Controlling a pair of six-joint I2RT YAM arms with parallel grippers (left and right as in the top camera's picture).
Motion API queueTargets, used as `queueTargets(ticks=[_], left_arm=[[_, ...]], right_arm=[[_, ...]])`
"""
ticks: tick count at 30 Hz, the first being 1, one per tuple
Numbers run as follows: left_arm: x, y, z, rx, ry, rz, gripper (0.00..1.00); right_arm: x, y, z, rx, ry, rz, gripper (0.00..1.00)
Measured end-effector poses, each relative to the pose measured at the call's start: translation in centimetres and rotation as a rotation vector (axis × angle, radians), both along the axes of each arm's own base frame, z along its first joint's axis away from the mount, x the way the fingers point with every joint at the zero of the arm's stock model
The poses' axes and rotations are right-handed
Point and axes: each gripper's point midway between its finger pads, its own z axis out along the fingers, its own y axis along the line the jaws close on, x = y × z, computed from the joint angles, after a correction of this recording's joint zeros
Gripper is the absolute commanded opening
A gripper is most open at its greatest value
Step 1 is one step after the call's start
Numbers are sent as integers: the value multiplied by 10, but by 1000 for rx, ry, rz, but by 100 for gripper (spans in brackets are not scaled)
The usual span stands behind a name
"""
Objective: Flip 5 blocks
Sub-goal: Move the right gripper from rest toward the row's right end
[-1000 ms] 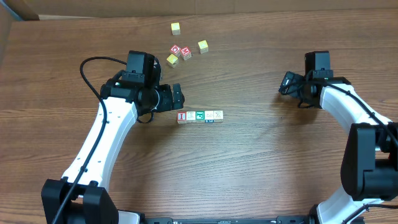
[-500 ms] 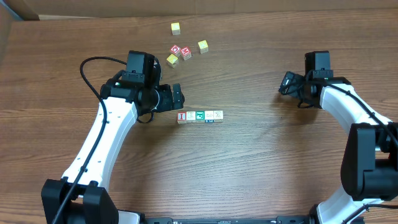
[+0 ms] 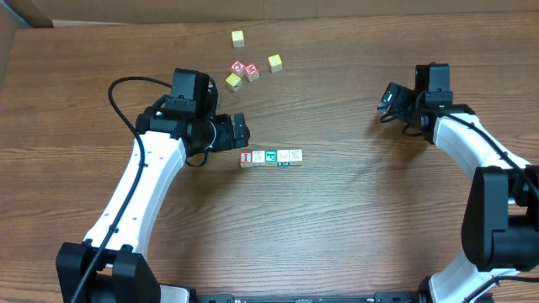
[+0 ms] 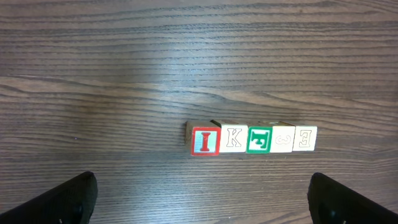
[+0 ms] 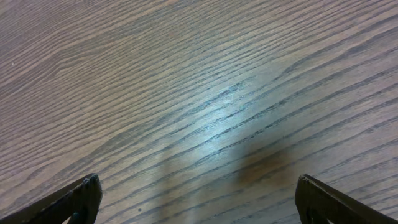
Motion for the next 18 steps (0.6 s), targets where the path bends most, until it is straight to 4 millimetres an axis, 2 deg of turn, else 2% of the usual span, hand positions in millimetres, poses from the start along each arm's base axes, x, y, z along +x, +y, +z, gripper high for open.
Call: queueTargets(ticks=[4,7,8,9,10,11,12,18], left_arm=[[0,0,0,0,0,0,100],[0,0,0,0,0,0,100],[0,0,0,0,0,0,100],[0,0,0,0,0,0,100],[0,0,0,0,0,0,100],[0,0,0,0,0,0,100],[0,0,0,0,0,0,100],[0,0,0,0,0,0,100]], right_arm=[[-6,10,-4,50,31,29,100],[-18,28,-10,139,83,83,100],[-21,33,-11,167,98,97,90],[-23,40,-11,199,104,121,70],[-24,47,-10,234,106,141,33],[-25,54,-8,267,106,159,10],[-26,59,-7,289,108,174,4],[-39,100,-8,362,157,236,4]])
